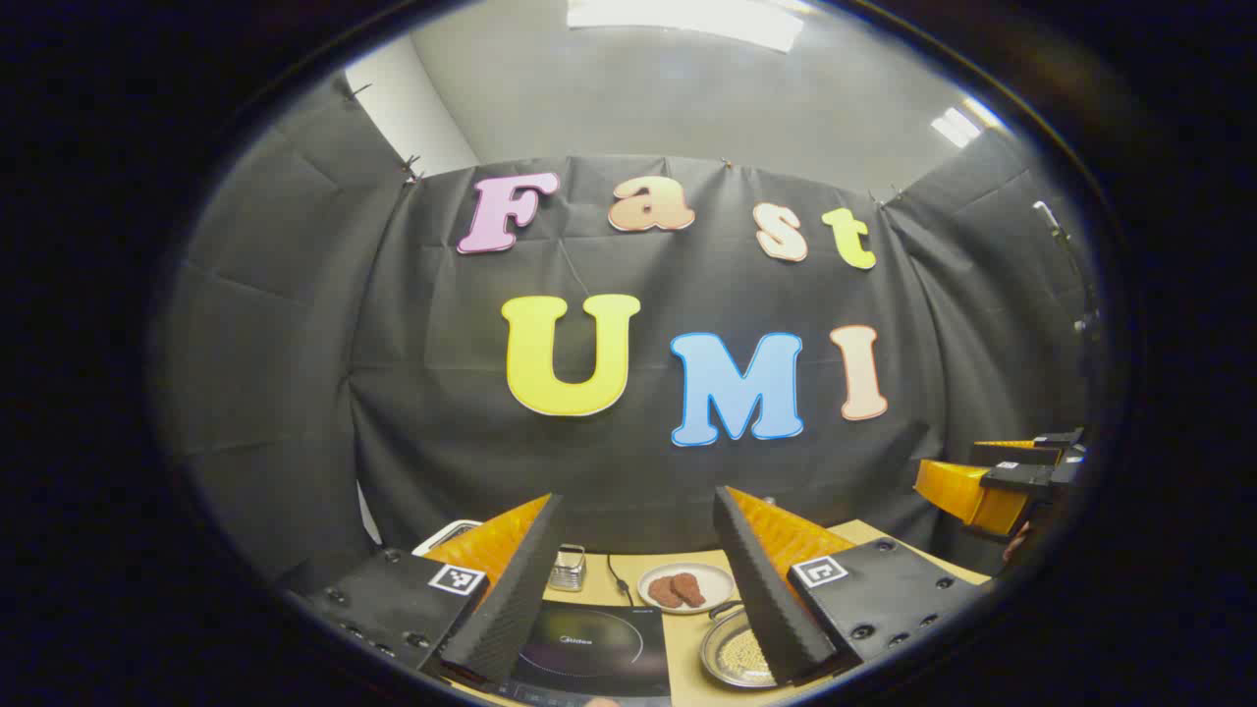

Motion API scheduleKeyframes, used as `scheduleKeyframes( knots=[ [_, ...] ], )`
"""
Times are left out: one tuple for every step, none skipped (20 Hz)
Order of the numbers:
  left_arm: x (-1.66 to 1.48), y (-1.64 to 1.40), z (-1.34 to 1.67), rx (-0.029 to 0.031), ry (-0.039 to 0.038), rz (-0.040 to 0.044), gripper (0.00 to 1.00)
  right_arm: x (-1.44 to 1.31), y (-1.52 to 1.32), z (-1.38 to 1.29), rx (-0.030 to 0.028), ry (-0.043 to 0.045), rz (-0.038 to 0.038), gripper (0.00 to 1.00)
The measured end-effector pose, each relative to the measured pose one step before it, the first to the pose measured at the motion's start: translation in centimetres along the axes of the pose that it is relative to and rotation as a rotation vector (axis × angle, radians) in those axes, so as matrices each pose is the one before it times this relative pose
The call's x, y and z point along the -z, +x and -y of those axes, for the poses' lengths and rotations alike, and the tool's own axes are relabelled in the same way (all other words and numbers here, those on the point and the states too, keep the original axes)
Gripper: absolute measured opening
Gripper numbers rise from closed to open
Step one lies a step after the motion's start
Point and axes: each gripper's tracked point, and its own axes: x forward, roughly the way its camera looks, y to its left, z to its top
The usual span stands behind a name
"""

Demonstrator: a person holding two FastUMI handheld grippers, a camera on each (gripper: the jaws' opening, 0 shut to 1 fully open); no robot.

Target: First push the handle of the pot to place it horizontally, then grasp the pot with both hands and set it on the induction cooktop.

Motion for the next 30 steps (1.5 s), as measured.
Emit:
scheduleKeyframes(
  knots=[
    [-0.062,0.002,-0.041,-0.00110,-0.00049,0.00131,1.00,-0.098,0.103,-0.077,-0.00032,0.00059,-0.00033,0.99],
    [-0.068,0.069,0.049,0.00124,0.00053,0.00019,1.00,0.123,-0.037,-0.059,-0.00040,0.00028,0.00022,0.99],
    [-0.153,0.023,0.081,0.00115,0.00320,0.00212,0.98,0.032,0.004,-0.005,0.00037,-0.00163,0.00002,0.99],
    [0.007,0.072,-0.068,0.00016,0.00425,0.00104,1.00,-0.009,0.075,0.047,0.00060,-0.00229,-0.00103,0.99],
    [-0.078,0.081,0.082,0.00295,0.00327,0.00041,0.98,-0.107,0.060,0.008,0.00018,0.00013,0.00231,0.99],
    [-0.059,-0.049,0.055,0.00159,0.00218,0.00217,0.98,-0.084,-0.078,0.027,0.00013,0.00138,0.00616,0.99],
    [-0.095,0.050,0.065,0.00059,0.00200,0.00147,0.98,-0.101,-0.010,0.007,0.00034,-0.00209,0.00221,0.99],
    [0.098,0.099,0.019,0.00146,0.00041,-0.00103,0.98,0.132,0.084,0.084,0.00083,-0.00303,-0.00119,0.99],
    [0.046,0.075,0.109,0.00552,-0.00106,-0.00201,1.00,0.025,-0.026,0.078,0.00136,-0.00079,-0.00012,0.99],
    [0.152,0.202,0.219,0.00407,0.00188,-0.00273,0.98,0.092,0.039,0.047,0.00187,0.00069,-0.00214,0.99],
    [0.024,0.178,-0.019,0.00021,0.00373,-0.00230,0.98,0.108,0.015,0.019,0.00118,0.00142,-0.00331,0.99],
    [0.133,0.141,-0.024,0.00140,0.00201,-0.00139,1.00,0.138,0.121,0.087,0.00219,0.00201,-0.00241,0.99],
    [-0.009,0.145,0.065,0.00169,0.00002,-0.00119,0.98,-0.010,0.238,0.071,0.00237,0.00303,-0.00284,0.99],
    [0.077,0.052,0.006,0.00162,0.00022,-0.00249,0.98,0.336,0.111,0.027,0.00124,0.00286,-0.00506,0.99],
    [0.106,0.120,-0.024,0.00008,0.00117,-0.00321,1.00,0.182,0.089,-0.002,-0.00061,0.00231,-0.00588,0.99],
    [0.088,0.074,-0.143,-0.00038,0.00085,-0.00110,1.00,0.401,0.209,0.045,-0.00141,0.00142,-0.00758,0.99],
    [0.092,0.065,-0.031,-0.00042,0.00058,-0.00338,0.98,0.346,0.185,-0.025,-0.00249,0.00133,-0.00859,0.99],
    [0.242,0.197,-0.018,-0.00053,0.00070,-0.00341,0.98,0.509,0.125,0.042,-0.00090,0.00094,-0.01214,0.99],
    [0.225,0.091,-0.016,-0.00034,0.00011,-0.00381,1.00,0.464,0.182,-0.096,-0.00465,0.00250,-0.01209,0.99],
    [0.258,0.046,-0.048,-0.00018,-0.00094,-0.00179,0.98,0.585,0.134,-0.050,-0.00460,0.00221,-0.01192,0.99],
    [0.151,0.137,-0.053,0.00032,-0.00052,-0.00599,0.98,0.628,0.114,0.005,-0.00245,0.00016,-0.01466,0.99],
    [0.443,0.138,-0.060,-0.00052,0.00041,-0.00917,0.98,0.745,0.193,0.008,-0.00378,-0.00257,-0.01700,0.99],
    [0.278,0.056,0.003,-0.00067,0.00099,-0.00803,0.98,0.673,0.165,-0.054,-0.00578,-0.00276,-0.01801,0.99],
    [0.333,0.014,-0.079,0.00066,-0.00016,-0.00697,1.00,1.022,0.078,-0.014,-0.00447,-0.00340,-0.02176,0.99],
    [0.329,0.155,0.104,0.00080,-0.00121,-0.00583,1.00,0.981,0.162,-0.001,-0.00447,-0.00397,-0.02374,0.99],
    [0.274,0.026,-0.027,-0.00140,-0.00251,-0.00462,1.00,1.072,0.064,0.037,-0.00392,-0.00436,-0.02341,0.99],
    [0.083,0.065,-0.033,-0.00139,-0.00363,-0.00367,1.00,0.996,0.121,-0.045,-0.00292,-0.00360,-0.02347,0.97],
    [0.354,0.092,0.134,0.00385,-0.00227,-0.00708,1.00,1.058,0.104,0.023,-0.00334,-0.00556,-0.02403,0.95],
    [0.125,0.014,0.120,0.00230,0.00135,-0.00717,0.98,0.973,0.274,0.060,-0.00082,-0.00316,-0.02503,0.90],
    [0.257,0.065,0.016,0.00140,0.00424,-0.00487,0.98,1.277,0.063,-0.008,-0.00354,0.00182,-0.02484,0.87]
  ],
)
